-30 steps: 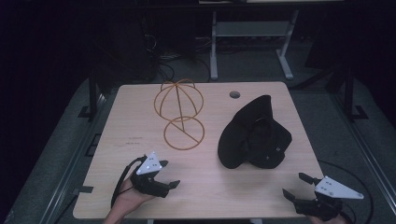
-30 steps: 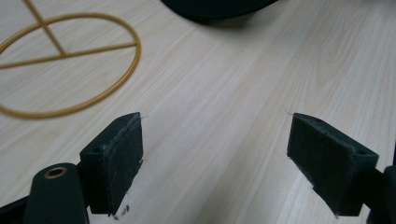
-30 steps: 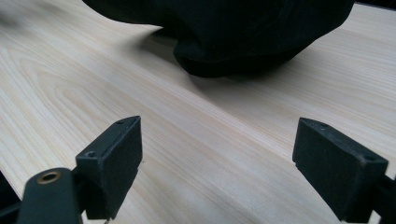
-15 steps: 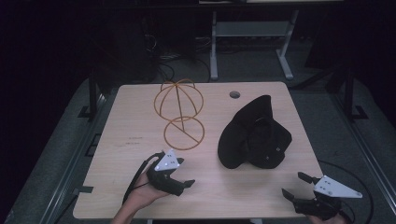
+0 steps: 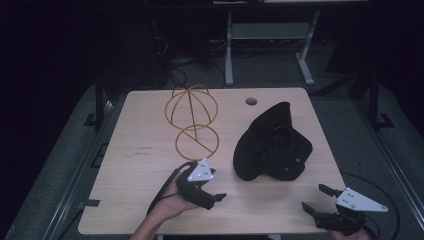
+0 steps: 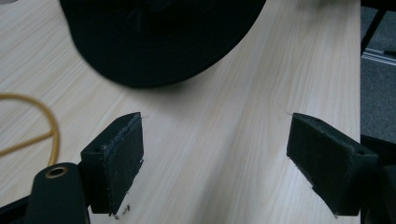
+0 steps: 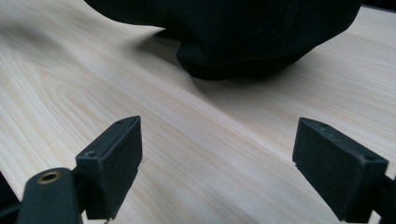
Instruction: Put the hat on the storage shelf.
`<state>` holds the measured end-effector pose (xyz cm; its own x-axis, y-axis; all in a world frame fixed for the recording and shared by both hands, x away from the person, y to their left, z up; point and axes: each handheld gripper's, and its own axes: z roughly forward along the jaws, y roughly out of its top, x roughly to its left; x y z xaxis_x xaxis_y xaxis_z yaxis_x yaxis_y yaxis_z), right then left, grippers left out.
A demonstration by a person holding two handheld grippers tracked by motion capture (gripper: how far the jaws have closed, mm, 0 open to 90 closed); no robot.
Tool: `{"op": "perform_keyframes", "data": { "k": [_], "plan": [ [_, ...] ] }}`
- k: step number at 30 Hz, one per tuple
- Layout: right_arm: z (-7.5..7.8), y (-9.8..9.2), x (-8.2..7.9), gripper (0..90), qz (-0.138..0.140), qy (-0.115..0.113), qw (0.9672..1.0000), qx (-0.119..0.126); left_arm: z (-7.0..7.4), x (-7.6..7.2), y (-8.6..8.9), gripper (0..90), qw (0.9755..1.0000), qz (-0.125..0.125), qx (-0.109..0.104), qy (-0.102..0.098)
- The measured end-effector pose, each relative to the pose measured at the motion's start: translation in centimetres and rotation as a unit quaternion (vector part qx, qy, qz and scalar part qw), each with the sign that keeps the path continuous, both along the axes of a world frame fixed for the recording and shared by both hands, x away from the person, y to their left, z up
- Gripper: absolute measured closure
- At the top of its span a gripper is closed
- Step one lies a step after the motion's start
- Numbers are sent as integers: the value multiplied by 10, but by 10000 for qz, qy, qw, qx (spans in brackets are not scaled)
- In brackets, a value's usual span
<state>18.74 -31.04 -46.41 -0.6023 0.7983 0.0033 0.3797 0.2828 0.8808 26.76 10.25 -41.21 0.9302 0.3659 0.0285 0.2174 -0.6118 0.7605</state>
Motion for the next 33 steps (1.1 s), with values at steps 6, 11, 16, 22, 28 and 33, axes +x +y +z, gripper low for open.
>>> {"op": "perform_keyframes", "data": {
  "k": [6,11,16,22,28,33],
  "plan": [
    [0,0,0,156,6,19,10000,44,-1,2,-17,184,9999,-160,16,12],
    [1,0,0,155,57,-15,10000,15,-3,7,-32,186,9998,-205,-17,72],
    [1,0,0,156,71,-10,10000,28,-2,10,-45,192,9995,-306,59,14],
    [1,0,-1,156,70,-59,9999,79,-1,12,-61,216,9992,-380,94,-42],
    [2,1,-2,156,72,-57,9999,81,-6,18,-70,244,9995,-313,107,-1],
    [1,3,-1,156,108,-41,9999,60,-9,23,-76,275,9992,-345,179,4]
  ]
}}
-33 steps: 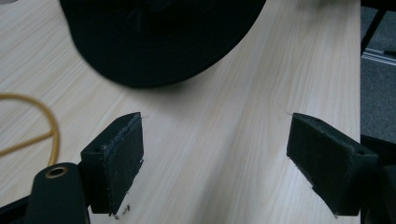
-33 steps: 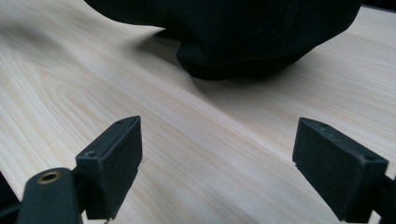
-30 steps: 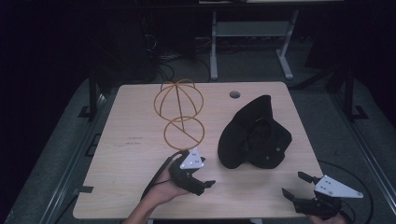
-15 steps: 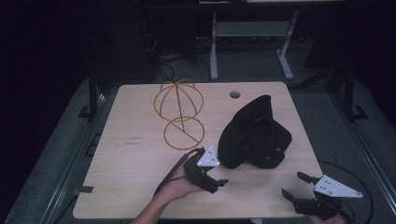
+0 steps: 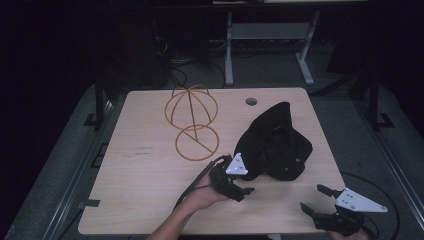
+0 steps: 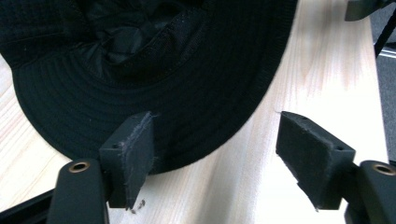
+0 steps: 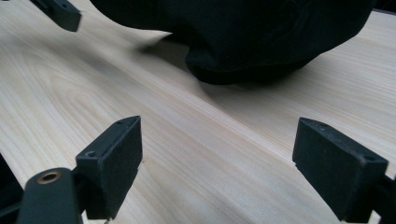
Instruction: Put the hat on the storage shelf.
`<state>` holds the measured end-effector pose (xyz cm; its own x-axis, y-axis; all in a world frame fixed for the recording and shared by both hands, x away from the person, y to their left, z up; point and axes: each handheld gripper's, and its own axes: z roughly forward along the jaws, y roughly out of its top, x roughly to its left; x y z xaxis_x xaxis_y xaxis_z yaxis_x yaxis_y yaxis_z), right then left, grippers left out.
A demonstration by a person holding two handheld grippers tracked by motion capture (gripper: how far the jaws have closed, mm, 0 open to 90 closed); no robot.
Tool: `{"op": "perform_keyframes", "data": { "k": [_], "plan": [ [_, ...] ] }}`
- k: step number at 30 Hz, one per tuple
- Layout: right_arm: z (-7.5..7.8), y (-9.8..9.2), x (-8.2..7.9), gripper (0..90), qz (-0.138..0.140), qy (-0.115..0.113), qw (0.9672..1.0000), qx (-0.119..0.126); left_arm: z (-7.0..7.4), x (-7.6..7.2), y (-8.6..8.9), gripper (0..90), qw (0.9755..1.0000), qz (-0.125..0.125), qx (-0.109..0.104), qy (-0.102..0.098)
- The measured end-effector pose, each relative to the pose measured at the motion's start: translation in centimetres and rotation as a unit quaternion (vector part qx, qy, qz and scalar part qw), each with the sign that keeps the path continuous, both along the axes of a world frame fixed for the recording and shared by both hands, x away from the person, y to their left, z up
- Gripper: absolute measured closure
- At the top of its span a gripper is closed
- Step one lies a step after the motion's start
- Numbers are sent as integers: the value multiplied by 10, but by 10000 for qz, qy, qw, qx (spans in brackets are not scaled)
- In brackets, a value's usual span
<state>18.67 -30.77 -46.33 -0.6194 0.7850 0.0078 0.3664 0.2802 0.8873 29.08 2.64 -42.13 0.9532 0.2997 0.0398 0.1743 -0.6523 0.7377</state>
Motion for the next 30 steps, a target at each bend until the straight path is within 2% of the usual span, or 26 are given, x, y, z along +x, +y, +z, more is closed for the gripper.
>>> {"op": "perform_keyframes", "data": {
  "k": [7,11,15,20,22,24,30],
  "plan": [
    [1,-1,-1,156,-55,-31,9999,99,-4,3,-8,303,9999,-15,96,-25],
    [0,0,0,156,-24,-9,10000,46,-7,5,-15,337,9999,30,93,-57],
    [2,0,1,156,-17,-45,9997,237,-10,3,-19,366,9997,18,173,-151],
    [2,0,2,156,-18,-48,9998,178,-11,7,-20,471,9993,107,214,-295],
    [3,-1,1,152,-53,-93,9997,207,-12,8,-19,495,9995,101,221,-225],
    [2,-1,1,151,-70,-82,9997,214,-12,9,-18,532,9992,66,283,-290],
    [2,-2,3,152,-62,-75,9998,180,-9,8,-18,651,9987,35,267,-437]
  ]
}}
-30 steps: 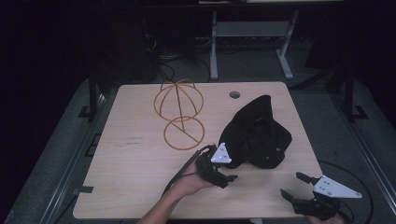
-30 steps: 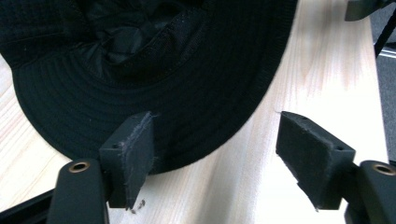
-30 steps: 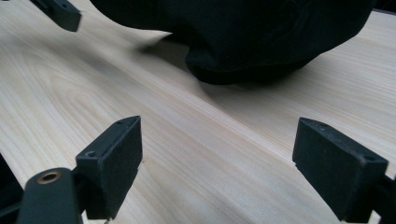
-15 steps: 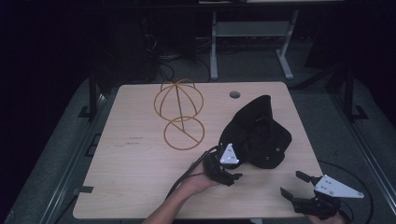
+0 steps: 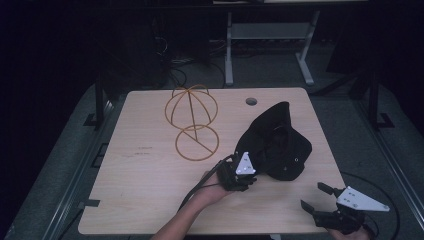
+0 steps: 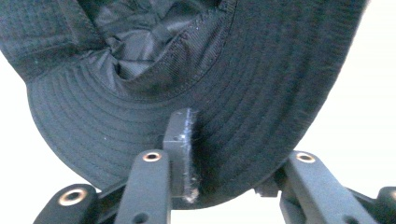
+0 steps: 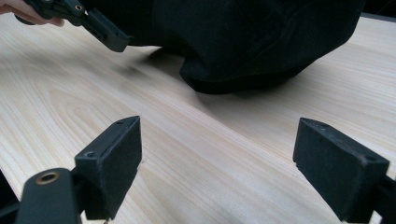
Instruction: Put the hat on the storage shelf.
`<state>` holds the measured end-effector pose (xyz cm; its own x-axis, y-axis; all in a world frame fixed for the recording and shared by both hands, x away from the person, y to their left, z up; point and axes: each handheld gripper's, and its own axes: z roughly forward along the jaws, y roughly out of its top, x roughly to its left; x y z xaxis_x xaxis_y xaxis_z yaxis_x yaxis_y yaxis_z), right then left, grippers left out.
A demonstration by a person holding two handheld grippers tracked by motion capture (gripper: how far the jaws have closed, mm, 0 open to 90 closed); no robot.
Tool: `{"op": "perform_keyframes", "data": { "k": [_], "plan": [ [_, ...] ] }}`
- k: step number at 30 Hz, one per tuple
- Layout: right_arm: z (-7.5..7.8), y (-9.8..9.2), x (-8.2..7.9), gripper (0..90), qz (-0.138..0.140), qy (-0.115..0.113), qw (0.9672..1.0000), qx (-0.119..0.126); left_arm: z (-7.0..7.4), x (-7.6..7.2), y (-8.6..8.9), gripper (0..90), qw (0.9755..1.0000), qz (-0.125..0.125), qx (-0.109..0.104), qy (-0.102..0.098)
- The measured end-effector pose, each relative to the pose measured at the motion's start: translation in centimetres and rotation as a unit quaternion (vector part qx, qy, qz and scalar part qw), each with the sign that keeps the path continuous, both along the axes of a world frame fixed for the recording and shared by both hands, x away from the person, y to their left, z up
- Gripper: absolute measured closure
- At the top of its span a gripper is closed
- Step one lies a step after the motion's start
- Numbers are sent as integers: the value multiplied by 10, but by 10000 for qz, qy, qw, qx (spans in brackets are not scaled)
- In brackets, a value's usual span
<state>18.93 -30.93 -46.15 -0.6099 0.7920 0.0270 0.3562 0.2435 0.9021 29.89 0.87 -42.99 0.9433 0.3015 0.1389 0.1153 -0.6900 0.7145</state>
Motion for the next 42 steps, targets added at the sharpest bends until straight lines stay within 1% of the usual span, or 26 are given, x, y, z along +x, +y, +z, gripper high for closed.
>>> {"op": "perform_keyframes", "data": {
  "k": [3,7,8,11,14,17,18,19,20,21,22,24,26,27,28,30,32,34,36,37,38,39,40,41,42],
  "plan": [
    [0,0,0,152,-4,-13,10000,13,2,0,1,695,10000,13,-37,-36],
    [-2,1,1,152,19,42,10000,3,5,-1,3,743,9999,6,-96,-67],
    [-1,1,1,152,25,46,10000,-17,7,-2,4,753,9998,-5,-152,-104],
    [0,1,1,152,6,1,10000,-3,8,-3,7,778,9997,3,-256,-39],
    [-2,0,1,152,-13,31,10000,27,10,-5,10,807,9994,19,-353,-3],
    [-2,1,2,151,-4,58,10000,-6,12,-5,13,831,9992,9,-404,-2],
    [-2,1,2,152,4,61,10000,-35,13,-5,14,840,9988,24,-492,23],
    [-2,1,2,152,4,61,10000,-35,13,-5,15,840,9987,22,-511,23],
    [-1,1,3,152,-4,33,10000,-34,14,-4,18,847,9983,47,-578,102],
    [-1,1,3,152,-18,25,10000,-19,14,-4,20,849,9981,53,-600,149],
    [-1,1,3,152,-18,25,10000,-19,14,-4,20,851,9981,53,-600,149],
    [-2,3,4,152,-28,55,10000,25,16,-3,24,853,9973,56,-698,225],
    [-2,4,5,151,-11,71,10000,-4,19,-2,28,853,9955,47,-886,320],
    [-2,4,5,151,-11,71,10000,-4,19,-2,28,854,9955,47,-886,320],
    [-2,5,6,152,21,47,10000,-30,22,-2,33,854,9934,86,-1059,432],
    [-2,7,7,152,31,49,10000,-16,24,0,38,854,9908,111,-1230,554],
    [-2,9,9,152,33,71,10000,31,26,1,42,855,9902,132,-1256,589],
    [-2,11,11,152,48,64,10000,49,27,2,46,855,9886,144,-1342,665],
    [-2,14,14,152,101,55,9999,55,29,2,49,856,9879,142,-1386,677],
    [-1,16,16,152,126,28,9999,51,29,3,51,856,9863,144,-1471,732],
    [-1,17,17,151,143,34,9999,70,30,4,53,856,9852,151,-1523,773],
    [-1,17,17,151,143,34,9999,70,30,4,53,856,9852,151,-1523,773],
    [1,20,19,152,168,-8,9998,79,31,4,56,856,9833,168,-1605,840],
    [2,20,20,152,172,-15,9998,115,31,4,56,856,9833,168,-1605,840],
    [3,20,21,151,188,-20,9997,177,31,5,59,856,9827,133,-1632,861]
  ]
}}
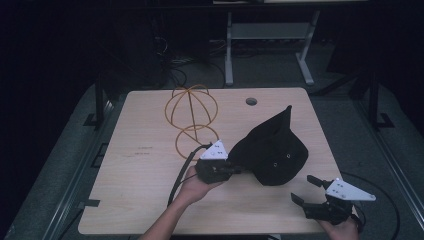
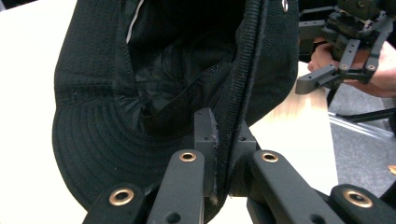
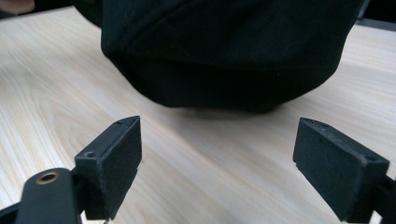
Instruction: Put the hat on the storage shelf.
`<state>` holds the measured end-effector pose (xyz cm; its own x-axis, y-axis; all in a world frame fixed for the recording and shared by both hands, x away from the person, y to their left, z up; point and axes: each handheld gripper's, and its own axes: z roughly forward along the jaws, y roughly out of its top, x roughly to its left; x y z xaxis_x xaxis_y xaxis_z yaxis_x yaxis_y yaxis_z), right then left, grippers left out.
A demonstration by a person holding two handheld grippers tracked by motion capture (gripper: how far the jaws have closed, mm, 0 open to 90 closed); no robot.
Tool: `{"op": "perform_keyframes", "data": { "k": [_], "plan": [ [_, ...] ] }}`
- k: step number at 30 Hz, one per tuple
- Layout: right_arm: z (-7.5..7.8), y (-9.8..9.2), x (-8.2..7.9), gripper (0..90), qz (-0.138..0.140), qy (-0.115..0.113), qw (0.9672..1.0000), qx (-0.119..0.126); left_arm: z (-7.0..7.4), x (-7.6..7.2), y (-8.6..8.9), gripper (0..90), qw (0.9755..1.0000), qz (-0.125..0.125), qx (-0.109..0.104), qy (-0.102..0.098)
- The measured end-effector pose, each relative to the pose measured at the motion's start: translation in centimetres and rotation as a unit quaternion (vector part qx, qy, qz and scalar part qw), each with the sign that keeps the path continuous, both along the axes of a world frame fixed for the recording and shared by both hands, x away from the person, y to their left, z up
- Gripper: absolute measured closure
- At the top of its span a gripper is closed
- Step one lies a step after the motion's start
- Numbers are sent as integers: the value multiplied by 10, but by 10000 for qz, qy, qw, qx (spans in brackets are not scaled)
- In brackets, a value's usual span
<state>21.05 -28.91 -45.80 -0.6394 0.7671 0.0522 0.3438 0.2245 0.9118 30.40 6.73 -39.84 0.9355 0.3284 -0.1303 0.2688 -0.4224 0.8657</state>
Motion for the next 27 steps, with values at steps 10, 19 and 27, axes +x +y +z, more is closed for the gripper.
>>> {"op": "perform_keyframes", "data": {
  "k": [10,19,27],
  "plan": [
    [12,-10,15,150,79,-211,9989,412,0,-3,8,856,9998,-186,8,-43],
    [17,-17,30,222,377,-163,9955,848,-4,-6,20,856,9987,-499,5,-95],
    [7,-17,54,463,1002,522,9849,1314,-10,-8,18,857,9971,-748,96,-110]
  ]
}}
